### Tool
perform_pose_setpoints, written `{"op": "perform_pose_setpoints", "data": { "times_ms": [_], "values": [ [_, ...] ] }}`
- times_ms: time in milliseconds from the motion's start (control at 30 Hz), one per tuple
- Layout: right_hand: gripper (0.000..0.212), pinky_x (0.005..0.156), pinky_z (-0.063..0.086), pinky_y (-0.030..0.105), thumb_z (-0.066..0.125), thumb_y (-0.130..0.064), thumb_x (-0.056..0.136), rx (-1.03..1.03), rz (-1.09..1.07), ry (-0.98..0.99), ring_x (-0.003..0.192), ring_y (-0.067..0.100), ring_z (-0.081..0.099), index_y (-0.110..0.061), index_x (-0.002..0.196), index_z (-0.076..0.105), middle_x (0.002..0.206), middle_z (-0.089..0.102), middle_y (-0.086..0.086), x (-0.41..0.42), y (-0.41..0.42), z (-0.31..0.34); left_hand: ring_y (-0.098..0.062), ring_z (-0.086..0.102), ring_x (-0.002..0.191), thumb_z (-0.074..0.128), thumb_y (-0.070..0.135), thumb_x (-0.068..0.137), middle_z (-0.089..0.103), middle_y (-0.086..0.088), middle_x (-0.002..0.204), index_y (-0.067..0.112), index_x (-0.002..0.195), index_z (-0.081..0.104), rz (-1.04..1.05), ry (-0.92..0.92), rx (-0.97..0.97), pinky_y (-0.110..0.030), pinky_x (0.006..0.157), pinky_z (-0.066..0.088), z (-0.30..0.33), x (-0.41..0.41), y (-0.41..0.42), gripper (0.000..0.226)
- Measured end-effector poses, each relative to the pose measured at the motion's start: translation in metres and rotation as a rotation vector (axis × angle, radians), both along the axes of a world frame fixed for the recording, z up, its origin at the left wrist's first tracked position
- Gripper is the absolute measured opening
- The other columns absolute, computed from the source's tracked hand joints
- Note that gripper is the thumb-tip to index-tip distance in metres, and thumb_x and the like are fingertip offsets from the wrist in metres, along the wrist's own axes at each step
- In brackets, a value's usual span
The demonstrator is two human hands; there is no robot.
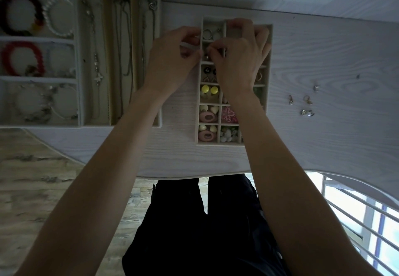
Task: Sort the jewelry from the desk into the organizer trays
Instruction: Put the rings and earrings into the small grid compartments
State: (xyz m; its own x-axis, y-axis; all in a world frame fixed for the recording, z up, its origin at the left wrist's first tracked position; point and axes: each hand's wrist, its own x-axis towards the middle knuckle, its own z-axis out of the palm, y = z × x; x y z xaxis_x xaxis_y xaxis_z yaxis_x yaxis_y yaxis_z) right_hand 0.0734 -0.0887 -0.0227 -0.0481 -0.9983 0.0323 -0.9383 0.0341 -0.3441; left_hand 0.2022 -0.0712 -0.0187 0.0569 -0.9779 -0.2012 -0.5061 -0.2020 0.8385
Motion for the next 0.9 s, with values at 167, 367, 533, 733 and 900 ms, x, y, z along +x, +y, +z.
{"op": "perform_pose_setpoints", "data": {
  "times_ms": [167, 367, 533, 733, 900],
  "values": [
    [0.009, 0.077, 0.016, 0.023, 0.071, -0.037, 0.075, -0.041, -0.011, -0.062, 0.105, 0.026, 0.043, -0.033, 0.082, 0.076, 0.118, 0.058, -0.005, 0.0, 0.003, -0.003, 0.003, 0.059, 0.084, 0.064, 0.015, 0.088, 0.061, 0.008, 0.104, 0.016, 0.124, 0.059, -0.006, 0.0, 0.0, -0.006, 0.077, 0.046, -0.001, 0.0, 0.0, 0.037],
    [0.009, 0.075, 0.018, 0.023, 0.07, -0.036, 0.075, -0.092, -0.042, -0.141, 0.107, 0.025, 0.043, -0.032, 0.082, 0.075, 0.115, 0.06, -0.007, -0.012, 0.01, 0.008, 0.011, 0.054, 0.084, 0.063, 0.016, 0.089, 0.061, 0.008, 0.102, 0.015, 0.117, 0.061, 0.007, -0.039, -0.04, -0.004, 0.077, 0.044, -0.001, 0.0, 0.007, 0.028],
    [0.018, 0.082, 0.035, 0.027, 0.061, -0.03, 0.086, -0.088, -0.002, -0.321, 0.1, 0.017, 0.054, -0.017, 0.092, 0.073, 0.105, 0.065, 0.001, -0.057, 0.039, 0.026, -0.007, 0.053, 0.092, 0.055, 0.029, 0.093, 0.061, 0.006, 0.099, 0.015, 0.111, 0.062, -0.069, -0.33, -0.214, -0.018, 0.085, 0.038, 0.013, -0.018, 0.031, 0.023],
    [0.016, 0.076, 0.051, 0.047, 0.059, -0.019, 0.088, -0.111, -0.07, -0.232, 0.073, 0.017, 0.065, -0.013, 0.098, 0.07, 0.083, 0.07, 0.0, -0.146, 0.101, 0.025, -0.029, 0.052, 0.111, 0.061, 0.04, 0.086, 0.062, -0.006, 0.115, 0.013, 0.118, 0.061, -0.393, -0.506, -0.329, -0.038, 0.095, 0.039, 0.013, -0.08, 0.05, 0.042],
    [0.026, 0.079, 0.048, 0.041, 0.067, -0.025, 0.081, 0.099, -0.281, -0.166, 0.082, 0.028, 0.06, -0.017, 0.106, 0.066, 0.096, 0.064, 0.005, -0.206, 0.121, 0.006, -0.029, 0.045, 0.121, 0.047, 0.052, 0.082, 0.055, -0.009, 0.129, 0.011, 0.13, 0.053, -0.437, -0.645, -0.323, -0.043, 0.1, 0.032, 0.004, -0.111, 0.055, 0.063]
  ]
}}
